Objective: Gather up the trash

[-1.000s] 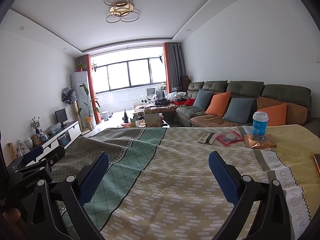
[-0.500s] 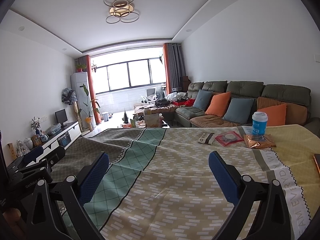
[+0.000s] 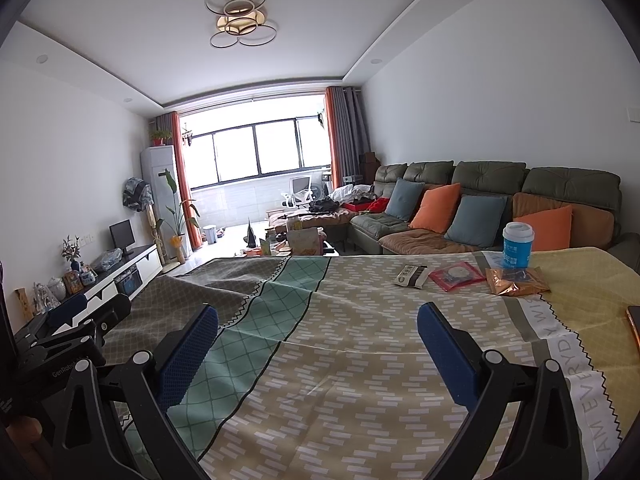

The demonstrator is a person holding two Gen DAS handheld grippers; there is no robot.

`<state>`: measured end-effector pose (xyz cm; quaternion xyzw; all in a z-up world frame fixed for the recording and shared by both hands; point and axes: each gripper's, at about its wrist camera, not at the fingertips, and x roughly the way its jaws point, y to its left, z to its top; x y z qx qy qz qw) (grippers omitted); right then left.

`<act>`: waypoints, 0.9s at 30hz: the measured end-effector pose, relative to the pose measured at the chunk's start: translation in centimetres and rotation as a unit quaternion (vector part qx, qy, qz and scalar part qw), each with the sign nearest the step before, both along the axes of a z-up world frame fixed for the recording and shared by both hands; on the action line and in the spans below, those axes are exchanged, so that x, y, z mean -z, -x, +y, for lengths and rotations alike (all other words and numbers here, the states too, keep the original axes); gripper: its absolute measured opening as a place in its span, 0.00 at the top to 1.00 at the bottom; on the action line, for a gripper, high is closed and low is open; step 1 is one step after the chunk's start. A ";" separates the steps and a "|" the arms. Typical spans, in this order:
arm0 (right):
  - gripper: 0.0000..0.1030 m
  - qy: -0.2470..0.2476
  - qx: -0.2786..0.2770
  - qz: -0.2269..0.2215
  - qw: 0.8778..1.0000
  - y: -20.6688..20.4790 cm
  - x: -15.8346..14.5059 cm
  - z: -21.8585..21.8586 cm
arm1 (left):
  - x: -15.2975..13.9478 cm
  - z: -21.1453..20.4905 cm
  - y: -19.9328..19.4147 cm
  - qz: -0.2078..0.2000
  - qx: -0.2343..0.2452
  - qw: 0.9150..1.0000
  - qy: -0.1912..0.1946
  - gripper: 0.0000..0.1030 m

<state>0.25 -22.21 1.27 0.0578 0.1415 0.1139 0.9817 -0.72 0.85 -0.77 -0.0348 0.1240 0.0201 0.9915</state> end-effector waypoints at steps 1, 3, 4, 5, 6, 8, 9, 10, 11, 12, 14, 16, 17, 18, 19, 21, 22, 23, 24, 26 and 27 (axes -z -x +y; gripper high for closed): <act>0.04 -0.001 0.000 0.000 1.000 0.0 0.0 0.0 | 0.0 0.0 0.0 0.000 0.000 1.000 0.000 0.04; 0.04 -0.001 0.000 0.000 1.000 0.0 0.0 0.0 | 0.0 0.0 0.0 0.000 0.000 1.000 0.000 0.04; 0.04 0.000 0.000 0.000 1.000 0.0 0.0 0.0 | 0.0 0.0 0.0 0.000 0.000 1.000 0.000 0.04; 0.04 -0.001 0.000 0.000 1.000 0.0 0.0 0.0 | 0.0 0.0 0.0 0.000 0.000 1.000 0.000 0.04; 0.04 -0.001 0.000 0.000 1.000 0.0 0.0 0.0 | 0.0 0.0 0.0 0.000 0.000 1.000 0.000 0.04; 0.04 -0.001 0.000 0.000 1.000 0.0 -0.1 0.0 | 0.0 0.1 -0.1 0.000 0.000 1.000 0.000 0.04; 0.04 -0.001 0.000 -0.001 1.000 0.0 0.0 0.0 | 0.0 0.1 -0.1 0.000 0.000 1.000 0.000 0.04; 0.04 -0.001 -0.001 0.000 1.000 0.0 0.0 0.0 | 0.0 0.0 0.0 0.000 0.000 1.000 0.000 0.04; 0.04 0.000 0.000 0.000 1.000 0.0 0.0 0.0 | 0.0 0.1 -0.1 0.000 0.000 1.000 0.000 0.04; 0.04 -0.001 0.000 -0.001 1.000 0.0 0.0 0.0 | 0.0 0.0 0.0 0.000 0.000 1.000 0.000 0.04; 0.04 -0.001 0.000 0.000 1.000 0.1 0.1 0.0 | 0.0 0.0 0.0 0.000 0.000 1.000 0.000 0.04; 0.04 -0.001 0.000 0.000 1.000 0.0 0.1 0.0 | 0.0 0.0 0.0 0.000 0.001 1.000 0.000 0.04; 0.04 -0.001 0.000 0.001 1.000 0.0 0.0 0.0 | 0.1 0.0 -0.1 0.000 0.000 1.000 0.000 0.04; 0.04 -0.001 0.000 0.001 1.000 0.1 0.0 0.0 | 0.1 -0.1 0.0 0.000 0.000 1.000 0.000 0.04; 0.04 -0.001 0.000 0.001 1.000 0.1 -0.1 -0.1 | 0.1 -0.1 0.0 0.000 0.000 1.000 0.000 0.04; 0.04 -0.001 0.000 0.001 1.000 0.1 -0.1 -0.1 | 0.0 0.0 0.0 -0.001 0.001 1.000 0.000 0.04; 0.04 0.000 0.001 0.001 1.000 0.1 0.0 -0.1 | 0.1 -0.1 0.0 0.000 0.000 1.000 0.000 0.04; 0.04 -0.001 0.000 0.001 1.000 0.1 -0.1 -0.1 | 0.1 0.0 0.0 -0.001 0.000 1.000 -0.001 0.04; 0.04 -0.001 0.000 0.001 1.000 0.1 0.0 -0.1 | 0.1 0.0 0.0 -0.001 0.001 1.000 0.000 0.04; 0.04 -0.001 0.000 0.001 1.000 0.1 -0.1 -0.1 | 0.1 0.0 0.1 -0.001 0.001 1.000 -0.001 0.04; 0.04 -0.001 0.001 0.001 1.000 0.1 -0.1 -0.1 | 0.1 -0.2 0.1 -0.002 0.001 1.000 -0.001 0.04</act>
